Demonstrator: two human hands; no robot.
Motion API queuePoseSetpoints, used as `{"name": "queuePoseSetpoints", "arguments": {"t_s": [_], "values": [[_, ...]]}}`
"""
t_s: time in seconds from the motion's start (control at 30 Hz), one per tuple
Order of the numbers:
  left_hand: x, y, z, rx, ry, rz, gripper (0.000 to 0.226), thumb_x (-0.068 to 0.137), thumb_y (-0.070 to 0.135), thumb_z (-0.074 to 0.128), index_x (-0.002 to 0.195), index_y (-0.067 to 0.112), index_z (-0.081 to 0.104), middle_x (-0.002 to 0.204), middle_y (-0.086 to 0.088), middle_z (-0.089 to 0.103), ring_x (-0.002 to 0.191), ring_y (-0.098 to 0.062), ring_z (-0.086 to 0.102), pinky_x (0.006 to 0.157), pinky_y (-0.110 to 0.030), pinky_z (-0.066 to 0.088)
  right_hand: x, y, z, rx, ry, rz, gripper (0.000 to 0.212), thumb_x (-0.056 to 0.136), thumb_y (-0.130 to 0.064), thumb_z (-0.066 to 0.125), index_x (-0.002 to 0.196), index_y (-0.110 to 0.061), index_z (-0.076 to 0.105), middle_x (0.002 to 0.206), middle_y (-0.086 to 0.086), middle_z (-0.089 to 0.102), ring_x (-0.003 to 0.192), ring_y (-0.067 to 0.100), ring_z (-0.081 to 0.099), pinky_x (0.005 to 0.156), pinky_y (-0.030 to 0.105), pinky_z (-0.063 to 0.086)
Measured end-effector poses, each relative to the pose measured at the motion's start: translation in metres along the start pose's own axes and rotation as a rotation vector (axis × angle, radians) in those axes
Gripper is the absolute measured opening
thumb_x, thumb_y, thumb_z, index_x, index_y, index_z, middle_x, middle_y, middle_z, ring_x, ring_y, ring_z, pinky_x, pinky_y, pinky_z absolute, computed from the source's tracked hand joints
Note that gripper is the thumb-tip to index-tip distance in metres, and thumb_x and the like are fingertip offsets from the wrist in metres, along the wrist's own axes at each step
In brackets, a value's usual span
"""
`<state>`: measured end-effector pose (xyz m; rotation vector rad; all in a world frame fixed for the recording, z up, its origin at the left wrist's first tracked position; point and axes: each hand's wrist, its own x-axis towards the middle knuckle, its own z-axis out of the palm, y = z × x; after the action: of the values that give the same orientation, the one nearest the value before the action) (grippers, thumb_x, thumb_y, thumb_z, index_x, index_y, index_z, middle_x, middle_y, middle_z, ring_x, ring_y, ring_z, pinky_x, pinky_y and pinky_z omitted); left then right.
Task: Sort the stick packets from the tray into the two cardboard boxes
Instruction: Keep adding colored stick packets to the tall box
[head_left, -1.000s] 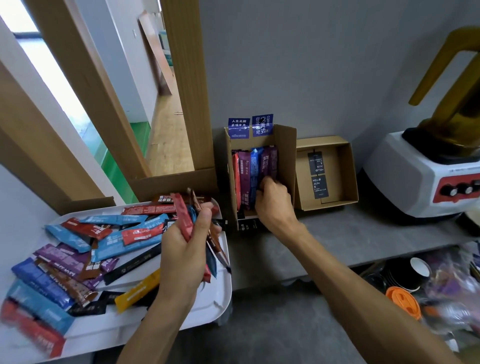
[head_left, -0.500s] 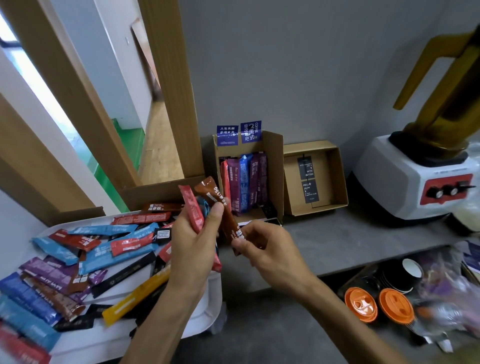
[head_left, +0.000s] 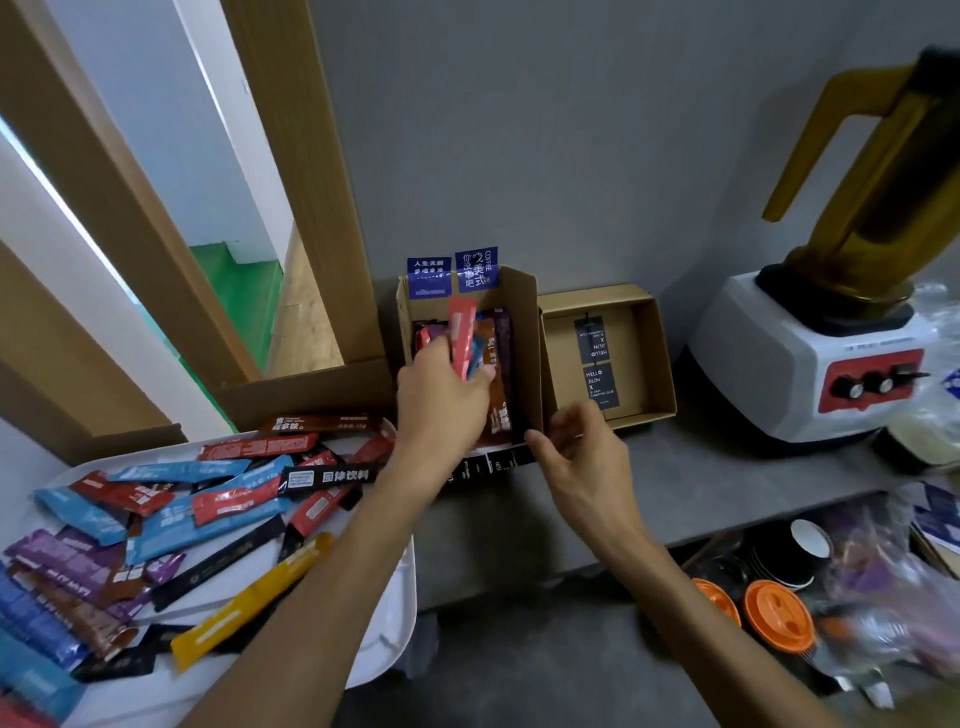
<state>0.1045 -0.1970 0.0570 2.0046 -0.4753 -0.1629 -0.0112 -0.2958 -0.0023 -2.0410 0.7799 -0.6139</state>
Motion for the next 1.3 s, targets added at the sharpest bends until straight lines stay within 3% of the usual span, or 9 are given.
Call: {"name": "queuePoseSetpoints", "arguments": {"t_s": [0.27,0.47,0.67,0.77,0.87,1.0,1.1,1.2,1.3], "values": [[0.047,-0.001,0.052,0.047,0.0,-0.1,0.032,0.091,0.003,0.059,0.122,0.01,0.056,0.112,-0.008,0.062,0.102,-0.024,0.062,0.081,-0.033,0.054,0.022,0.018,0.007,-0.048,-0.107,-0.024,0.009,0.095,-0.017,0.064,0.096,-0.021,0.056,0.085,-0.011,0.058,0.076,0.003,0.058,0.057,0.009,0.045],[0.025,-0.013,0.057,-0.024,0.133,0.019,0.037,0.094,0.012,0.063,0.13,0.013,0.053,0.127,-0.002,0.059,0.117,-0.014,0.055,0.097,-0.032,0.052,0.025,0.024,0.009,-0.036,-0.12,-0.049,0.011,0.094,-0.016,0.065,0.093,-0.02,0.055,0.084,-0.005,0.06,0.074,0.013,0.062,0.062,0.03,0.058],[0.022,-0.019,0.06,-0.066,0.023,0.013,0.029,0.098,0.017,0.058,0.126,0.013,0.057,0.115,-0.005,0.065,0.1,-0.018,0.068,0.083,-0.037,0.06,0.027,0.025,0.008,-0.031,-0.144,-0.052,0.012,0.094,-0.017,0.065,0.094,-0.021,0.054,0.085,-0.006,0.059,0.076,0.015,0.063,0.065,0.036,0.06],[0.01,-0.009,0.045,-0.237,-0.026,0.039,0.021,0.1,0.022,0.055,0.119,0.015,0.059,0.106,-0.002,0.07,0.088,-0.012,0.073,0.071,-0.021,0.059,0.023,0.022,0.001,0.009,-0.137,-0.041,0.01,0.094,-0.025,0.066,0.095,-0.025,0.056,0.088,-0.006,0.063,0.078,0.01,0.066,0.067,0.027,0.06],[-0.012,0.0,0.016,-0.561,-0.102,0.023,0.029,0.101,0.027,0.05,0.122,0.009,0.06,0.111,-0.007,0.073,0.102,-0.015,0.072,0.088,-0.029,0.058,0.007,0.005,-0.012,-0.022,-0.03,-0.187,0.007,0.093,-0.035,0.063,0.095,-0.029,0.06,0.086,-0.01,0.064,0.073,0.004,0.064,0.062,0.014,0.051],[-0.032,-0.002,-0.02,-0.702,-0.237,0.0,0.038,0.1,0.034,0.04,0.122,0.011,0.061,0.118,-0.003,0.073,0.118,-0.014,0.065,0.107,-0.035,0.044,-0.014,-0.034,-0.014,0.197,-0.431,-0.2,0.025,0.094,-0.036,0.062,0.118,-0.028,0.067,0.104,-0.011,0.068,0.082,0.007,0.068,0.069,0.026,0.058],[-0.04,-0.006,-0.036,-0.681,-0.189,0.024,0.04,0.094,0.039,0.044,0.115,0.011,0.063,0.116,-0.002,0.073,0.118,-0.013,0.065,0.11,-0.038,0.043,-0.018,-0.048,-0.004,0.262,-0.577,-0.178,0.018,0.094,-0.029,0.066,0.111,-0.025,0.069,0.097,-0.003,0.071,0.078,0.014,0.068,0.065,0.029,0.058],[-0.047,-0.016,-0.052,-0.63,0.014,0.002,0.038,0.09,0.043,0.048,0.109,0.015,0.065,0.109,0.0,0.075,0.108,-0.013,0.069,0.097,-0.037,0.053,-0.022,-0.047,0.012,0.267,-0.508,-0.126,0.012,0.092,-0.031,0.068,0.102,-0.027,0.065,0.092,-0.003,0.07,0.079,0.011,0.07,0.064,0.027,0.058],[-0.049,-0.03,-0.075,-0.555,0.26,-0.016,0.036,0.09,0.046,0.053,0.101,0.013,0.064,0.081,0.001,0.073,0.067,-0.014,0.069,0.061,-0.025,0.057,-0.011,-0.039,0.029,0.277,-0.345,-0.034,0.014,0.091,-0.029,0.069,0.1,-0.023,0.06,0.095,-0.002,0.069,0.079,0.009,0.07,0.064,0.028,0.061]]}}
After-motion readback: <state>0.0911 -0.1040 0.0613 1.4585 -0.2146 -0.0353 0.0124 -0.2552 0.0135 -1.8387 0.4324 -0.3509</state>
